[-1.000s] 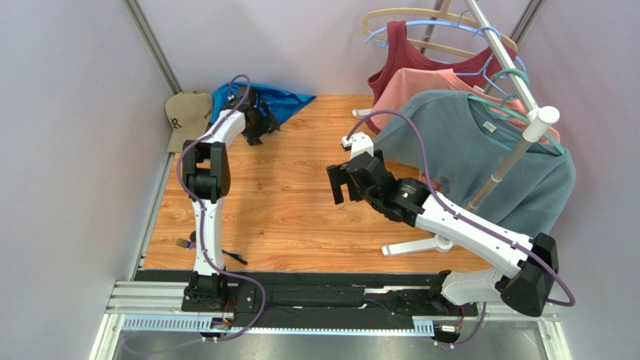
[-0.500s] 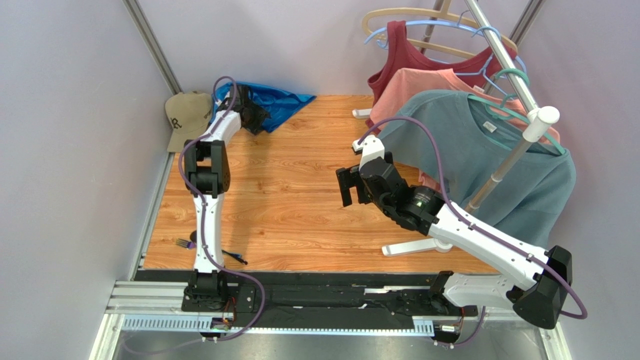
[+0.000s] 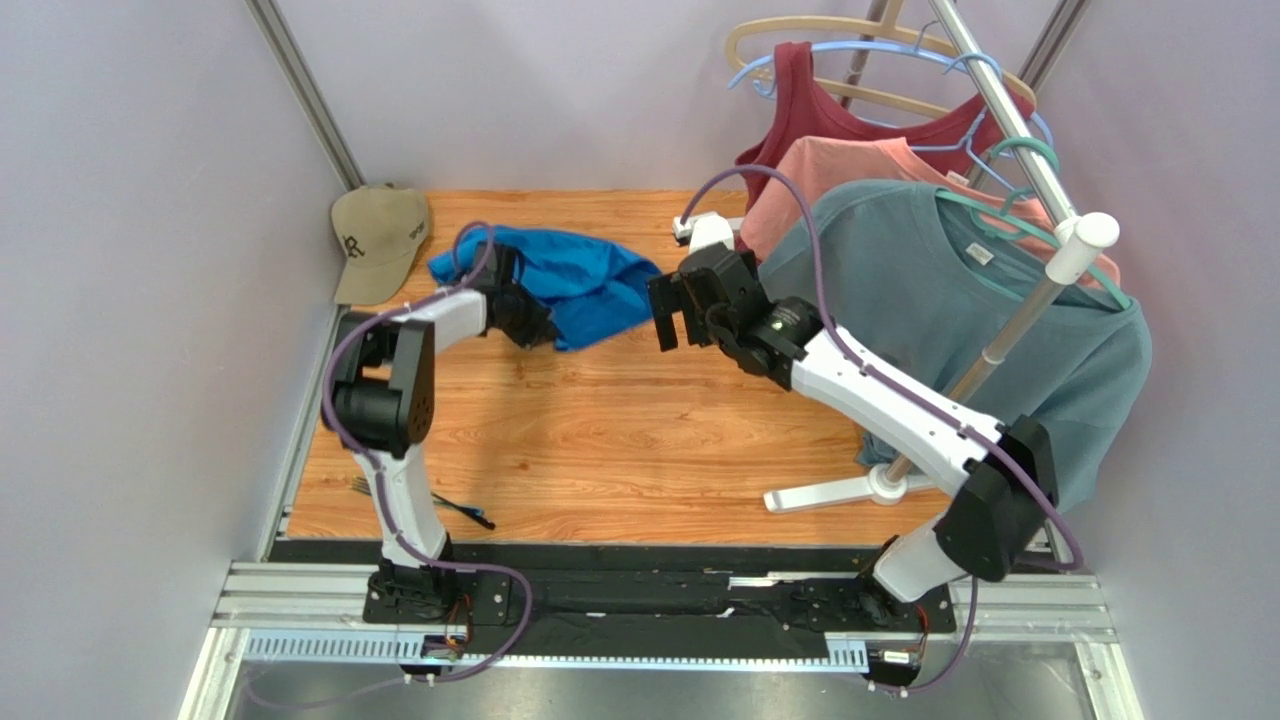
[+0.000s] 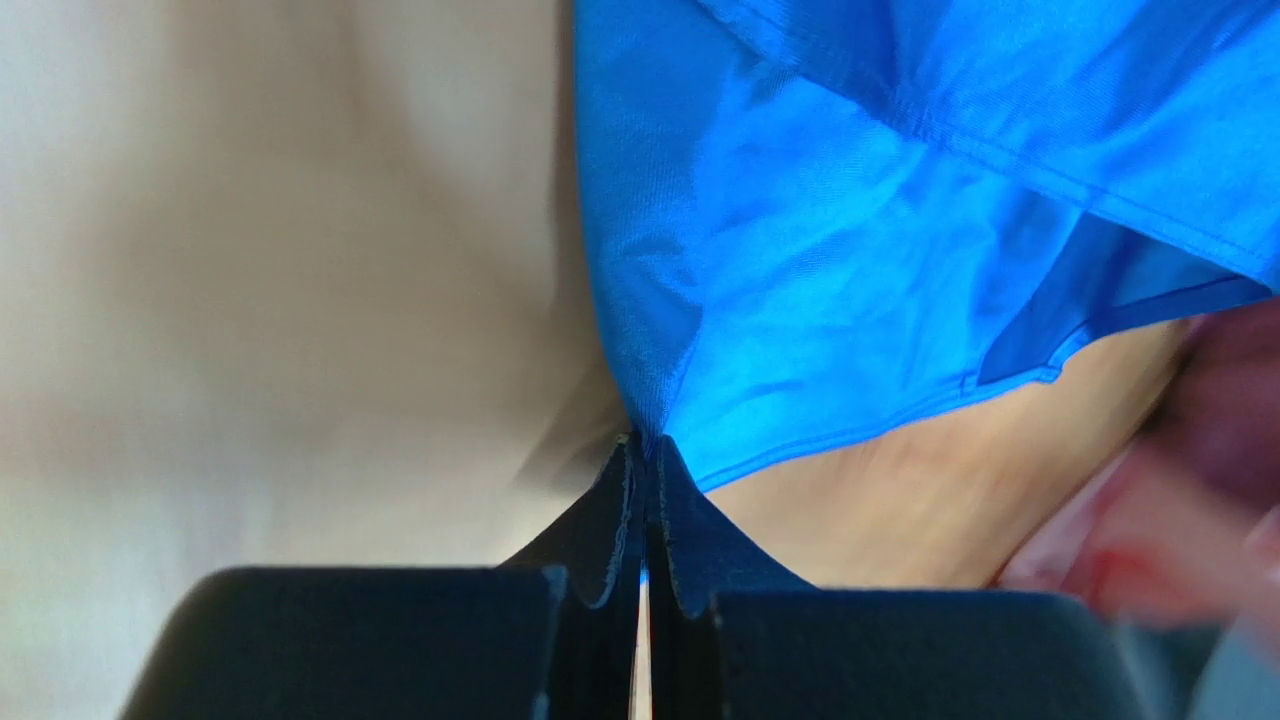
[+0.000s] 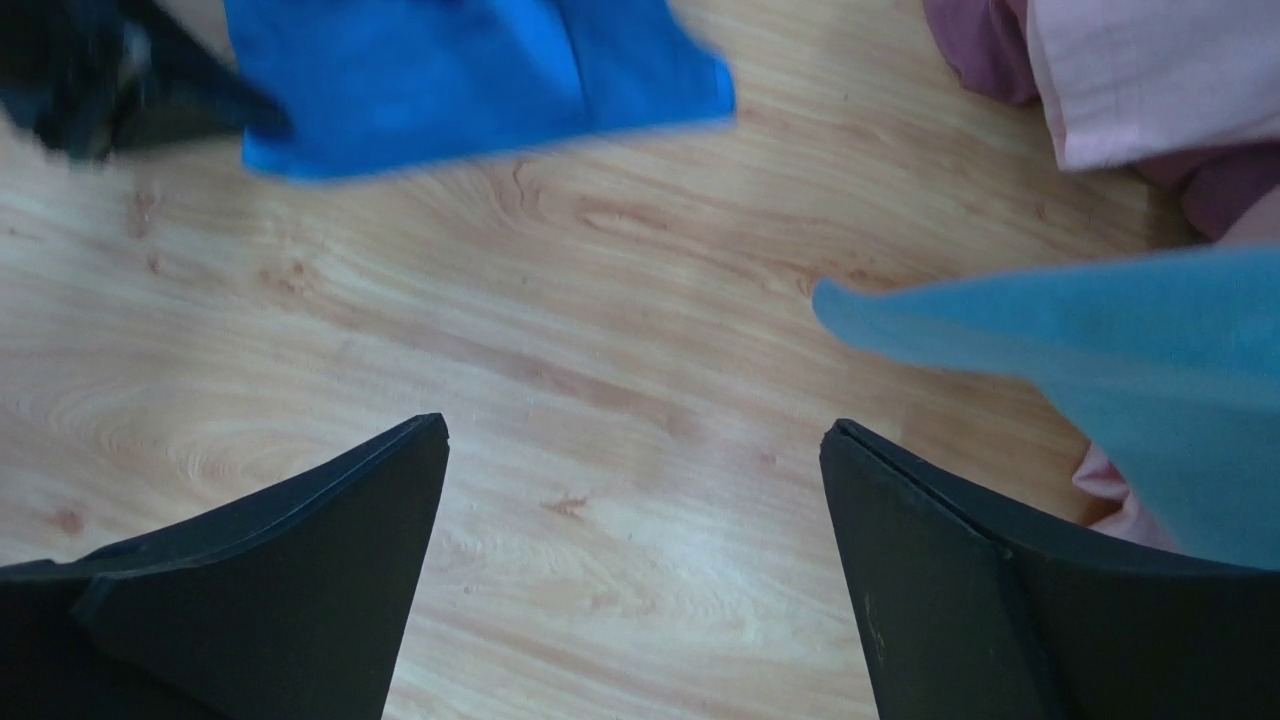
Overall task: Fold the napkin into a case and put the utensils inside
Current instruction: Move the crumpled napkin to the corner of the board, then pick up the crumpled napkin from the center of the board.
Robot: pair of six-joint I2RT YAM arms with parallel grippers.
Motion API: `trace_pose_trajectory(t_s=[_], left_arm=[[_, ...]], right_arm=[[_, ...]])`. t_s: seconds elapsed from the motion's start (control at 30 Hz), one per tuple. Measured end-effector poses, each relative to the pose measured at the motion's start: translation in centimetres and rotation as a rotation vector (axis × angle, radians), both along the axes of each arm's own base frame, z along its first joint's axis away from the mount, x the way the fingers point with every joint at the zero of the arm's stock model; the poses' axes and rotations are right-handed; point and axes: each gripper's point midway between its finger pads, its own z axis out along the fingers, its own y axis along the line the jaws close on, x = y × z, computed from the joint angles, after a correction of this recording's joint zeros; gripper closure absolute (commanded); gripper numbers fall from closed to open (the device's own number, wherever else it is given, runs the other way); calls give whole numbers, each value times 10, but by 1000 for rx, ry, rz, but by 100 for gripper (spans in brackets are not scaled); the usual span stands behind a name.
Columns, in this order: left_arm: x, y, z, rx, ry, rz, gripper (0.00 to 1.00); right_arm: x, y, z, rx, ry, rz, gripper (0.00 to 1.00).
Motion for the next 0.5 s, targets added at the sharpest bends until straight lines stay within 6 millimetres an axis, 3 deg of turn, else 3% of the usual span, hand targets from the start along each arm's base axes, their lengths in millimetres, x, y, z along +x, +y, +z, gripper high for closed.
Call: trace_pose_trajectory(t_s=[0.03,0.13,0.17,0.2,0.3,0.43,0.5], left_arm=[[-25,-10,1,-1,12,-31,100],[-84,-31,5,-7,41,-123,56],[-102,-35,7,-11,50,-157,36],[-114,-37,10,-10,51,-183,31],[-133,-21,30,11,24,-202,25],[-120,15,78,32,-107,-148,24],[-109,33,91,37,-150,-107,24]], right_arm=[[7,3,1,-1,-2,0,0],[24,14,-5,-11,6,17,2],[28,18,-10,-18,12,26,3],[31,20,-15,-23,20,33,3],[35,24,-41,-35,80,68,8],[34,11,-69,-35,159,81,25],[35,6,-81,-31,199,76,28]])
